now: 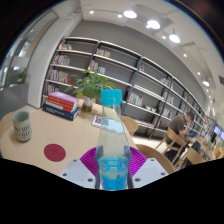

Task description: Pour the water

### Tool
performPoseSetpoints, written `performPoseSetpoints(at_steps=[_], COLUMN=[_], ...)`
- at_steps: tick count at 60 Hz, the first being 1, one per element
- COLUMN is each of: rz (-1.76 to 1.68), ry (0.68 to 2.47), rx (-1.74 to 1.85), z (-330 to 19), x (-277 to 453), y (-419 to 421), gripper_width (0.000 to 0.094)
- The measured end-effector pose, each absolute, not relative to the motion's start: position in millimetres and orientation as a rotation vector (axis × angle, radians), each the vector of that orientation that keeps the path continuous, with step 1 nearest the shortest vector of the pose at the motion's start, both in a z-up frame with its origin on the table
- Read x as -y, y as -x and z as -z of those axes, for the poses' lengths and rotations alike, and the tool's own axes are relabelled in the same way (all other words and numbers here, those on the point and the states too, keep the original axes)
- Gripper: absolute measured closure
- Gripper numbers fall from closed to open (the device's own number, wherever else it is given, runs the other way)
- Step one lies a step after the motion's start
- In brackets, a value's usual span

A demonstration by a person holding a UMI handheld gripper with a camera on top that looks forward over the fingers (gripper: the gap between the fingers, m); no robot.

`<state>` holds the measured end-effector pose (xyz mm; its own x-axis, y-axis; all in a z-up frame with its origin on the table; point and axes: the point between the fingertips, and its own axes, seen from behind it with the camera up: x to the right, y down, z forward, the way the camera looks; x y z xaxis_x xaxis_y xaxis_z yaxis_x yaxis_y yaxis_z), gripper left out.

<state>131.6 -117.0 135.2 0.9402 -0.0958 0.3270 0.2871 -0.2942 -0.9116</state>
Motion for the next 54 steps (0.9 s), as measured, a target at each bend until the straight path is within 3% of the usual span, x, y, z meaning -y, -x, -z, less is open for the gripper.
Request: performPoseSetpoints(at_steps=[12,22,54], rz=[0.653,0.953,1.548], ry=[1.780,1.621,0.913], rx=[0.576,1.049,1.889], z=[-186.5,-198.3,-170.2], x=[77.2,54.2,-0.3], y=[-42.6,23.2,126.3], gripper_width=[0.0576,0.0574,0.0564])
